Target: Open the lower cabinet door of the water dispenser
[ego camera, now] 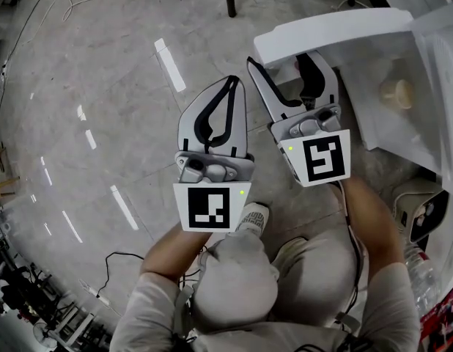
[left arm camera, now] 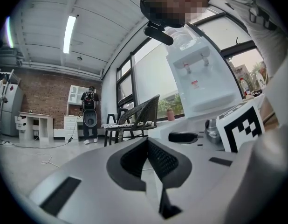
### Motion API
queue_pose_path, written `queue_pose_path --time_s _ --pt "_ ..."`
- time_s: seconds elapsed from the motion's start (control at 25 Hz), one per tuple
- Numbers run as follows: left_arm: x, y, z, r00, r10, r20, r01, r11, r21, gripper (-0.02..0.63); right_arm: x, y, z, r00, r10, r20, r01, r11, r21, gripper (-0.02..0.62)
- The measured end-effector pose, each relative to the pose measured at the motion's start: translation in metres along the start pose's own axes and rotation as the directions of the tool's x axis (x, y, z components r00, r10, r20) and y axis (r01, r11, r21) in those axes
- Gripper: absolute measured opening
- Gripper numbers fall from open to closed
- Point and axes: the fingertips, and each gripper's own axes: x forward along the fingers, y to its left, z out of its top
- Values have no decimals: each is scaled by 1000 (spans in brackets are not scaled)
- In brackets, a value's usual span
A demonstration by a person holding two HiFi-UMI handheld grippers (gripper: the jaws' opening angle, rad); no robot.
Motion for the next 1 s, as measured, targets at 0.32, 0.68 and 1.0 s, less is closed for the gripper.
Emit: queue_pose_path --time_s 0.32,0.68,1.0 --pt "-3 2 5 1000 3 11 -2 1000 -8 6 14 -2 2 1000 5 -4 -5 1000 7 264" --pt "4 -18 9 999 -38 24 39 999 -4 6 -22 7 2 997 78 25 -78 997 1 252" --pt "6 -38 19 996 -78 42 77 997 17 6 -79 -3 -5 996 89 3 -89 994 61 160"
